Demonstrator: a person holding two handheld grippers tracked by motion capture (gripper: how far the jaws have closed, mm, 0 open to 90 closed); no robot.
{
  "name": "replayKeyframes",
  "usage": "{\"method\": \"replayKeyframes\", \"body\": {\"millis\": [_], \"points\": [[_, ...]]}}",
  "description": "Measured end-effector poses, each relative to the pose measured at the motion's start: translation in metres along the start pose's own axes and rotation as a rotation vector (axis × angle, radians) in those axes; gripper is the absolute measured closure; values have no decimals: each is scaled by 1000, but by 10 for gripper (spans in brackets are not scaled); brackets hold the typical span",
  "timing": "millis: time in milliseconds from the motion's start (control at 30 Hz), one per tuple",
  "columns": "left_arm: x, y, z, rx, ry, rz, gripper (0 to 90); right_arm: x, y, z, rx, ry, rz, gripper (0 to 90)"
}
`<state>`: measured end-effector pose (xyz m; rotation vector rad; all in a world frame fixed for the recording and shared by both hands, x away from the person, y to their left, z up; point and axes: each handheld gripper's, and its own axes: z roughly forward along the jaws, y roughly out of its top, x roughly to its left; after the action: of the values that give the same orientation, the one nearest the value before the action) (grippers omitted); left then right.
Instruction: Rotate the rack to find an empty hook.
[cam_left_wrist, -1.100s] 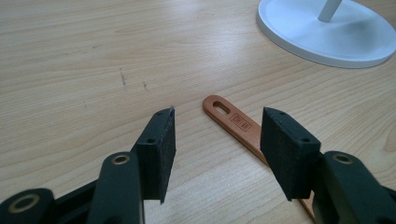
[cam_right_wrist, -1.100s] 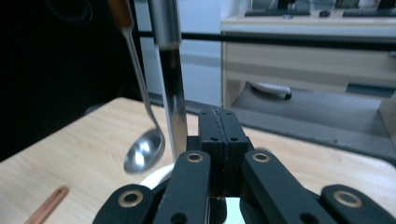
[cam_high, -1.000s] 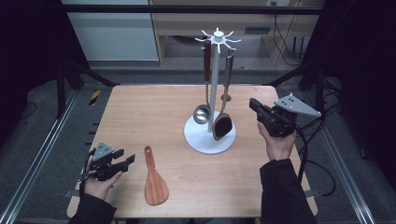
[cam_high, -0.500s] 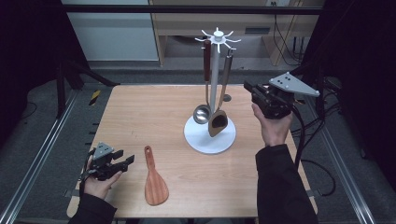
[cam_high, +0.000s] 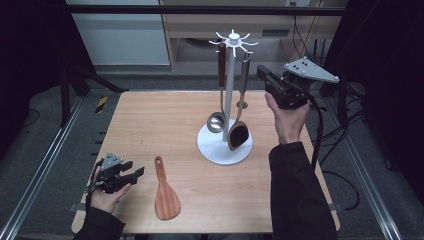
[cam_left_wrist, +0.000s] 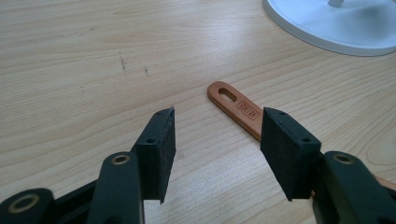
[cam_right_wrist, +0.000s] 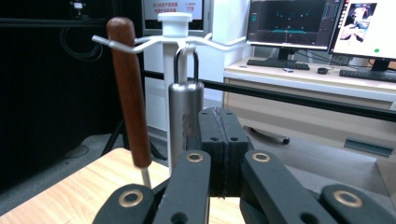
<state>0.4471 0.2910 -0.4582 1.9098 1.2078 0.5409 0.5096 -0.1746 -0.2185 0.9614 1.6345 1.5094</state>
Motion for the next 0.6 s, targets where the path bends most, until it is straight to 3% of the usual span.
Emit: {"method": "replayKeyframes", "body": {"millis": [600], "points": [[0, 0, 0, 8, -6, -1, 455, 6, 33, 13, -38, -7, -27, 900]]}}
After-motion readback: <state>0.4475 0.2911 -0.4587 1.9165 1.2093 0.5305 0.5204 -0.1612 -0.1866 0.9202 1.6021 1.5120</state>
